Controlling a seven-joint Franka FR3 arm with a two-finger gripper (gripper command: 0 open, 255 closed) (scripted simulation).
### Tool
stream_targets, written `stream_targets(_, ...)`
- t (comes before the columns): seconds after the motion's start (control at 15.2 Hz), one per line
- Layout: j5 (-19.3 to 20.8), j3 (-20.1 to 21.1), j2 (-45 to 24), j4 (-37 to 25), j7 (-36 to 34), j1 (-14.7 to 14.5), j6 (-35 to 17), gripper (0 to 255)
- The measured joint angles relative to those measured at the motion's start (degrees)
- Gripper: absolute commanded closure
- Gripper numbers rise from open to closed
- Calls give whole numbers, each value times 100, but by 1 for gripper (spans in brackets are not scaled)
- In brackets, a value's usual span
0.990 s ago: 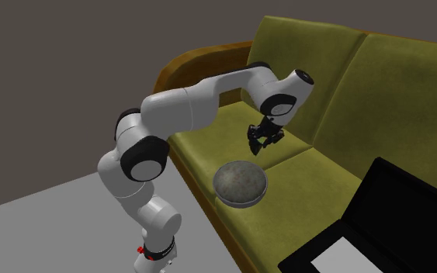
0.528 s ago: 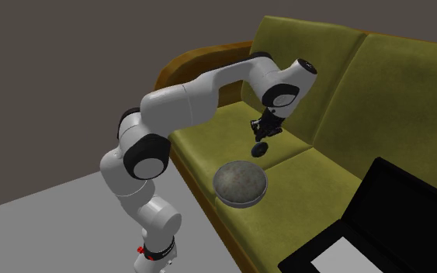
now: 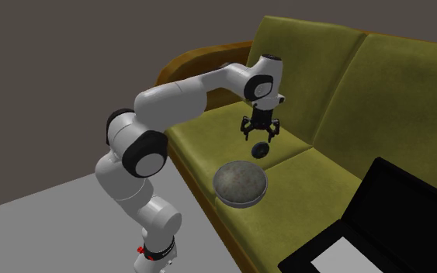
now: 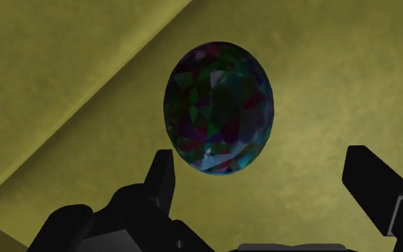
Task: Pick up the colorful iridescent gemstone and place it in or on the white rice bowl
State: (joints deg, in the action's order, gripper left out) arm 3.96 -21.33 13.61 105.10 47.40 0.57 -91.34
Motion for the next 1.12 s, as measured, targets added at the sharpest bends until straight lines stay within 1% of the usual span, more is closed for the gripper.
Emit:
stream_targets(0.2, 62, 18, 88, 309, -58, 11, -274, 0)
stream_targets(0.33, 73, 21, 110, 363, -71, 12, -394, 0)
stream_targets(0.66, 70, 12, 88, 367, -63, 14, -454, 0)
stream_targets(0.73, 71, 11, 92, 364, -60, 15, -440, 255)
stream_targets(0.79, 74, 6, 97, 344, -52, 19, -496, 255)
stream_targets(0.92, 58, -7, 57, 300, -30, 19, -967, 255)
stream_targets(1.12, -2, -2, -57, 237, -23, -9, -1074, 255)
